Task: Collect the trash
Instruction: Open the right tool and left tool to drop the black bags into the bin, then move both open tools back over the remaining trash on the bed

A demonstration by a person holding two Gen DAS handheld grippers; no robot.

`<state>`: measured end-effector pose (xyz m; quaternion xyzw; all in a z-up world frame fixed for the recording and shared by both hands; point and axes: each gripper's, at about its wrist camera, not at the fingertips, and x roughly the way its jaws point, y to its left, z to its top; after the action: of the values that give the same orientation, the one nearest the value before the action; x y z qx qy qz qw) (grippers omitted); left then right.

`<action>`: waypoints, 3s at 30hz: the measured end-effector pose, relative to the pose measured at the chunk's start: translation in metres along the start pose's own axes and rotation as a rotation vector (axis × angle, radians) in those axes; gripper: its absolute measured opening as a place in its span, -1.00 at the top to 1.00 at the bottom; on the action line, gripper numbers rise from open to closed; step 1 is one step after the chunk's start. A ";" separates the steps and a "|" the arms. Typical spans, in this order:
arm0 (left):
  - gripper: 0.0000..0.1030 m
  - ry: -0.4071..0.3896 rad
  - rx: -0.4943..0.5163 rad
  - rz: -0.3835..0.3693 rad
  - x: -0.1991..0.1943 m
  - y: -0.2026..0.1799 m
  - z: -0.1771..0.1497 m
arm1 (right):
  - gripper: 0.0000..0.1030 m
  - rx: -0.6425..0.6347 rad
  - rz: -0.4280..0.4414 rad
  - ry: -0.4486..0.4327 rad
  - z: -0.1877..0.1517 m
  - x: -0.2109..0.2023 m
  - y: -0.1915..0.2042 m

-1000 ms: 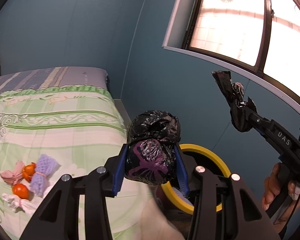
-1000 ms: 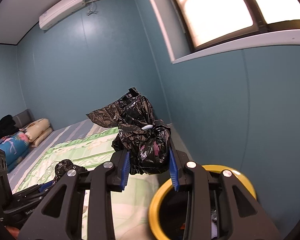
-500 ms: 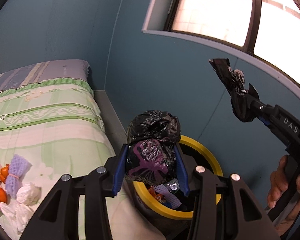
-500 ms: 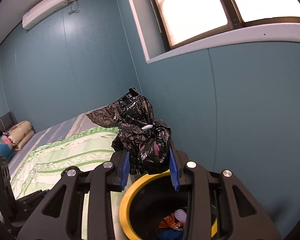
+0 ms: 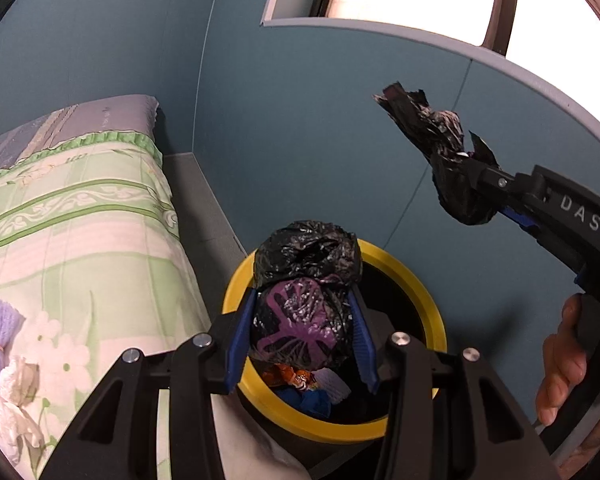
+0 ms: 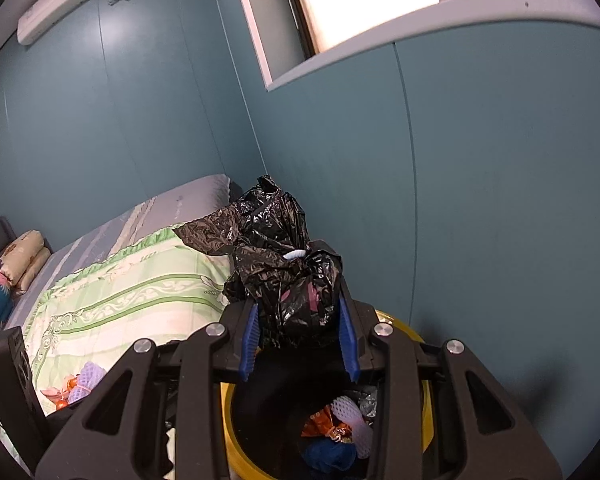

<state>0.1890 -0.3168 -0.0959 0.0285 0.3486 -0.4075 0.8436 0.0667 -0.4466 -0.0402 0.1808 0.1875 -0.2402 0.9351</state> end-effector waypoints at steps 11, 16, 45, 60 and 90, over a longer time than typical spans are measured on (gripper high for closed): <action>0.18 0.070 -0.004 -0.016 0.036 -0.007 -0.011 | 0.36 0.020 -0.021 0.057 0.001 0.017 -0.004; 0.18 0.089 -0.007 -0.029 0.043 -0.008 -0.017 | 0.33 0.030 -0.043 0.070 0.004 0.023 -0.008; -0.23 -0.054 -0.118 0.074 -0.033 0.059 -0.005 | 0.00 0.068 0.072 0.025 0.006 0.013 0.005; -0.26 -0.162 -0.178 0.241 -0.129 0.129 -0.003 | -0.03 -0.056 0.224 0.011 0.000 -0.004 0.077; -0.29 -0.225 -0.339 0.484 -0.236 0.253 -0.050 | -0.04 -0.364 0.478 0.091 -0.060 -0.047 0.227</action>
<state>0.2391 0.0257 -0.0491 -0.0757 0.2992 -0.1313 0.9421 0.1306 -0.2168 -0.0152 0.0601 0.2213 0.0326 0.9728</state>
